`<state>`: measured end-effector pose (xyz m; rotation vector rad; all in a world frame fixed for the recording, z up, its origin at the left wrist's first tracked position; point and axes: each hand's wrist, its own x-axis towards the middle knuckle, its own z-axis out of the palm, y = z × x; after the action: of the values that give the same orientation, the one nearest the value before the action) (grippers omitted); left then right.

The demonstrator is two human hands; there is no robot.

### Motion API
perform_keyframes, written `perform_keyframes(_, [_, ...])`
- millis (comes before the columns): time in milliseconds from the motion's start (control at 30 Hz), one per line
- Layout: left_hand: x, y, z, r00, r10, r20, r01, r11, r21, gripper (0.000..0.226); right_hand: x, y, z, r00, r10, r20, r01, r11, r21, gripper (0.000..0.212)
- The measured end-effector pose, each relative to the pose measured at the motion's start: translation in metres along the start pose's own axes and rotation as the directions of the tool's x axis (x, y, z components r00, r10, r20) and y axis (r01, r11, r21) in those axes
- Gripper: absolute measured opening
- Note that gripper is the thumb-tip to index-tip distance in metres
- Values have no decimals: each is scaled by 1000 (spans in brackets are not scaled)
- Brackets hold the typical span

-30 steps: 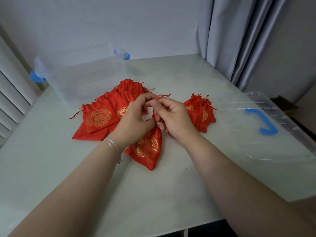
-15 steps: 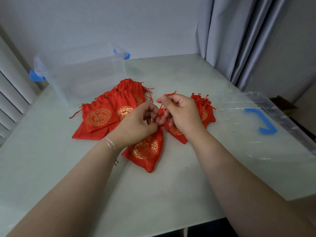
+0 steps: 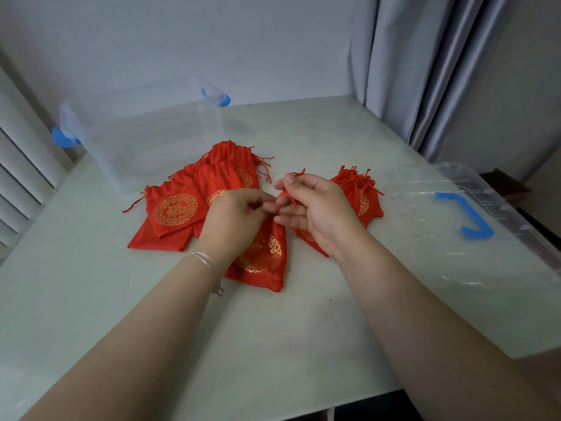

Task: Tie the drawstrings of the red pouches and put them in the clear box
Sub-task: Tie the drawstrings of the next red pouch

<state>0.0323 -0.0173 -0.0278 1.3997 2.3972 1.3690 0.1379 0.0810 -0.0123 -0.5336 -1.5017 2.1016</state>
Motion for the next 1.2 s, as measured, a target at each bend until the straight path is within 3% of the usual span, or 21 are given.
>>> perform_keyframes(67, [2, 0, -5, 995, -99, 22, 101, 981, -164, 13, 1, 1, -1, 994, -106, -18, 98, 964, -246, 21])
perform_keyframes(167, [3, 1, -12, 972, -214, 96, 235, 883, -406, 14, 3, 2, -4, 964, -265, 8, 231, 825, -516, 23])
perform_keyframes(400, [6, -1, -23, 901, -327, 284, 433, 637, -638, 22, 1, -3, -14, 945, -253, 209, 327, 658, -679, 24])
perform_keyframes(467, [5, 0, -23, 905, -314, 286, 425, 670, -609, 17, 1, -5, -17, 939, -215, 268, 343, 627, -699, 31])
perform_keyframes(533, [4, 2, -22, 926, -289, 244, 376, 765, -523, 19, 0, -8, -17, 929, -252, 271, 370, 634, -679, 42])
perform_keyframes(633, [2, 5, -22, 954, -219, 207, 291, 846, -446, 20, 0, -9, -16, 901, -381, 207, 426, 688, -587, 31])
perform_keyframes(700, [-1, 7, -20, 970, -139, 200, 212, 886, -412, 22, 3, -4, -16, 918, -309, 248, 395, 666, -633, 15])
perform_keyframes(800, [-1, 8, -18, 989, -43, 144, 87, 944, -319, 25, 11, 3, -18, 950, -199, 241, 312, 638, -704, 23])
perform_keyframes(1033, [-5, 13, -10, 994, 81, -73, -88, 992, -93, 28, 11, 0, -16, 970, -193, 146, 242, 775, -584, 17])
perform_keyframes(1200, [-4, 8, -8, 939, 297, -175, -270, 949, 166, 20, 11, 1, -15, 975, -200, 96, 221, 829, -514, 13])
